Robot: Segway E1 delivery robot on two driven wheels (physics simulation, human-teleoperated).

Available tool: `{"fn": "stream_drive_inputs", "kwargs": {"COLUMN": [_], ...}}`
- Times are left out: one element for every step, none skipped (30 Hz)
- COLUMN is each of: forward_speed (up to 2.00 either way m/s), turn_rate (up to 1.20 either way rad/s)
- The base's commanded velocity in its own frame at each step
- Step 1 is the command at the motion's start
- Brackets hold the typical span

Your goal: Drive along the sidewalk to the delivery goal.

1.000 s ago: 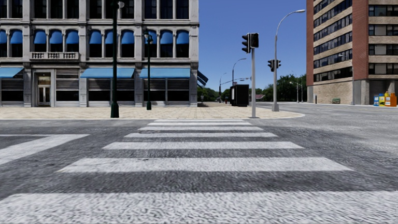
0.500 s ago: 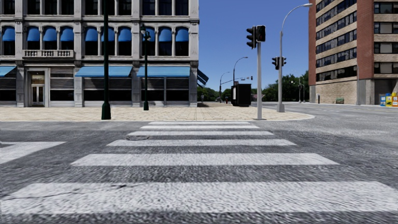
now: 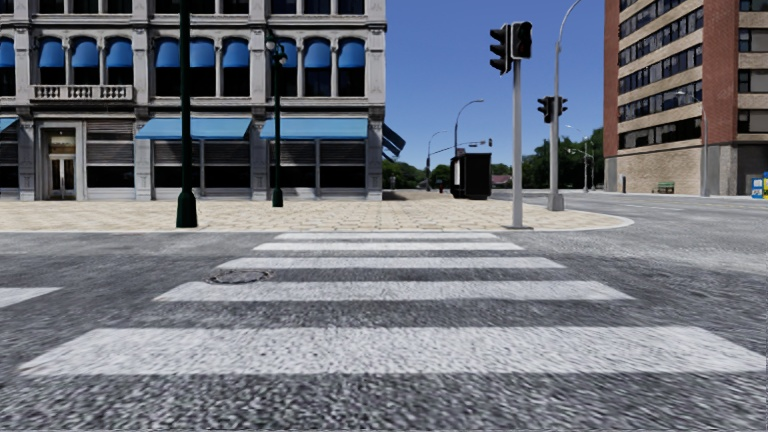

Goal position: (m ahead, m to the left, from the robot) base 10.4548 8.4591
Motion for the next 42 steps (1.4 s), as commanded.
{"fn": "stream_drive_inputs", "kwargs": {"forward_speed": [1.67, 1.67, 1.67, 1.67, 1.67, 1.67, 1.67, 1.67, 1.67, 1.67, 1.67, 1.67, 1.67, 1.73, 2.0, 2.0, 2.0, 2.0, 2.0, 2.0, 2.0, 2.0, 2.0, 2.0, 2.0, 2.0, 2.0, 2.0, 2.0, 2.0, 2.0, 2.0, 2.0, 2.0, 2.0, 2.0, 2.0, 2.0, 2.0, 2.0, 2.0, 2.0], "turn_rate": [0.19, 0.2, 0.2, 0.2, 0.2, 0.2, 0.2, 0.2, 0.2, 0.21, 0.23, 0.23, 0.24, 0.24, 0.24, 0.18, 0.18, 0.2, 0.32, 0.36, 0.37, 0.37, 0.37, 0.37, 0.36, 0.36, 0.36, 0.36, 0.36, 0.36, 0.36, 0.35, 0.31, 0.22, 0.22, 0.0, 0.0, 0.0, 0.0, 0.0, 0.0, 0.0]}}
